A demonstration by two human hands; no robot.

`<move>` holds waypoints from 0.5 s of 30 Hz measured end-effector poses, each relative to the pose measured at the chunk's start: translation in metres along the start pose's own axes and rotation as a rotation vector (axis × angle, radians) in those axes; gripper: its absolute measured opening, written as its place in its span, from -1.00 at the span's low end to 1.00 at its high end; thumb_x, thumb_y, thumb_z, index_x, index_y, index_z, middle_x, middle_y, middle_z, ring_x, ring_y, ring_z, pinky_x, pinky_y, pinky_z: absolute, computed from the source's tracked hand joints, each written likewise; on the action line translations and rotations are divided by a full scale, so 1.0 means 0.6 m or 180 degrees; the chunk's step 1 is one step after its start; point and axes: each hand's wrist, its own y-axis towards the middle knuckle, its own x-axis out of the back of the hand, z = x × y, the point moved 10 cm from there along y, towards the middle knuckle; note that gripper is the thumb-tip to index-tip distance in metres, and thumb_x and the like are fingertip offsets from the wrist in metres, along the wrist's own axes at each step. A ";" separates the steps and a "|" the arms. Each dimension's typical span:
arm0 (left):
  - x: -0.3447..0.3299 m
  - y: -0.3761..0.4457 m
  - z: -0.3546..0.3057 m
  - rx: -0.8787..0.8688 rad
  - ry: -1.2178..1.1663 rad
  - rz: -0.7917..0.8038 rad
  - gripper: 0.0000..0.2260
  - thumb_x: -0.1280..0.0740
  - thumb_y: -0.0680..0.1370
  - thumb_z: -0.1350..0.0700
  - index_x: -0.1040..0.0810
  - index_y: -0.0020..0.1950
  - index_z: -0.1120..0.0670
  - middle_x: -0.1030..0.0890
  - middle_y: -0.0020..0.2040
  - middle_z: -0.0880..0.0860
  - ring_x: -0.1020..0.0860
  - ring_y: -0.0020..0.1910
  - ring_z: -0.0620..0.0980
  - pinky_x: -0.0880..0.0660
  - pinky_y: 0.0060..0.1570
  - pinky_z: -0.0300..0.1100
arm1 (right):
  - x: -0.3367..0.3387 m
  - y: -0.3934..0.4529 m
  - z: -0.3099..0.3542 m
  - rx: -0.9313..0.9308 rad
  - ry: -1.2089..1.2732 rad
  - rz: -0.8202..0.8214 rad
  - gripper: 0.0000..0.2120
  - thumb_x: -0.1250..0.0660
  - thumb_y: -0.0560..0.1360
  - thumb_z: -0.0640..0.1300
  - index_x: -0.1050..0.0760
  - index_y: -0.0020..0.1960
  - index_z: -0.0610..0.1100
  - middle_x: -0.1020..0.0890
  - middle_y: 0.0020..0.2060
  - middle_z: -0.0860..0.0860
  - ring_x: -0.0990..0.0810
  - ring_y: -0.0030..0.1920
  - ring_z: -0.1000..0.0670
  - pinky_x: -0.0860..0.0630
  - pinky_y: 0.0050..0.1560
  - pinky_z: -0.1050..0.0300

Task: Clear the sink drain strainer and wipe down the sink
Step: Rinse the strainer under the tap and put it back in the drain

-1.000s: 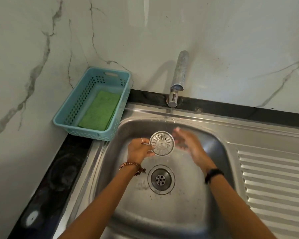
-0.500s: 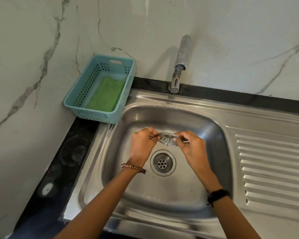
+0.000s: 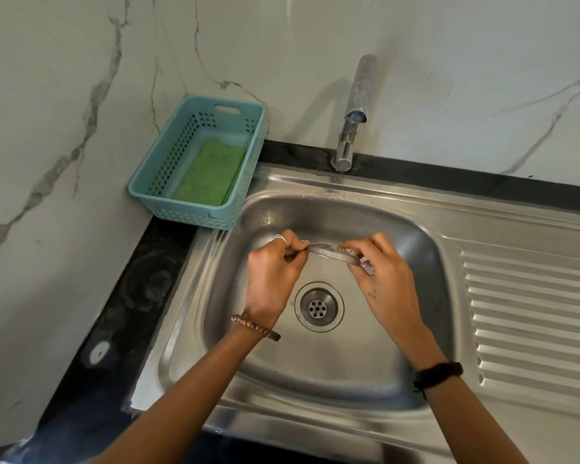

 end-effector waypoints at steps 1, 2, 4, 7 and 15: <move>-0.005 -0.001 0.011 0.0069 -0.0021 0.0046 -0.93 -0.41 0.42 0.27 -0.57 -0.26 0.20 -0.61 -0.31 -0.07 -0.57 -0.22 -0.22 -0.45 -0.22 -0.46 | -0.009 -0.005 -0.006 -0.0053 0.0066 0.0053 -0.77 -0.42 0.40 -0.30 -0.57 0.05 -0.17 -0.56 -0.12 -0.04 -0.56 -0.24 0.01 -0.49 -0.24 0.26; -0.010 -0.002 0.024 0.0153 -0.0056 0.0119 -0.90 -0.42 0.42 0.26 -0.56 -0.29 0.16 -0.59 -0.33 -0.11 -0.57 -0.25 -0.22 -0.44 -0.22 -0.48 | -0.016 -0.010 -0.013 -0.0096 0.0162 0.0043 -0.76 -0.42 0.40 -0.30 -0.55 0.06 -0.16 -0.55 -0.14 -0.01 -0.55 -0.24 0.04 -0.47 -0.23 0.31; -0.030 0.002 0.056 0.0478 -0.0132 0.0379 -0.82 -0.44 0.40 0.23 -0.52 -0.35 0.03 -0.58 -0.35 -0.15 -0.59 -0.32 -0.20 -0.50 -0.19 -0.43 | -0.029 -0.015 -0.040 -0.0386 0.0434 0.0021 -0.78 -0.43 0.43 -0.23 -0.49 0.05 -0.12 -0.54 -0.18 0.11 -0.52 -0.25 0.14 -0.45 -0.22 0.38; -0.070 -0.001 0.123 0.1250 -0.0325 0.0747 -0.78 -0.45 0.39 0.25 -0.50 -0.38 0.02 -0.62 -0.36 0.02 -0.63 -0.34 -0.06 -0.61 -0.20 -0.19 | -0.083 -0.026 -0.110 -0.1342 0.1083 0.0200 -0.77 -0.42 0.43 -0.21 -0.39 -0.04 -0.07 -0.54 -0.29 0.15 -0.54 -0.30 0.17 -0.47 -0.30 0.41; -0.161 -0.039 0.265 0.2270 -0.0066 0.1192 -0.82 -0.40 0.40 0.30 -0.56 -0.37 0.10 -0.65 -0.34 0.14 -0.56 -0.55 -0.18 -0.63 -0.27 -0.23 | -0.239 -0.107 -0.264 -0.3173 0.1469 0.0761 -0.81 -0.41 0.39 -0.37 -0.44 -0.10 -0.20 -0.63 -0.11 -0.25 -0.61 -0.34 -0.06 -0.55 -0.50 0.33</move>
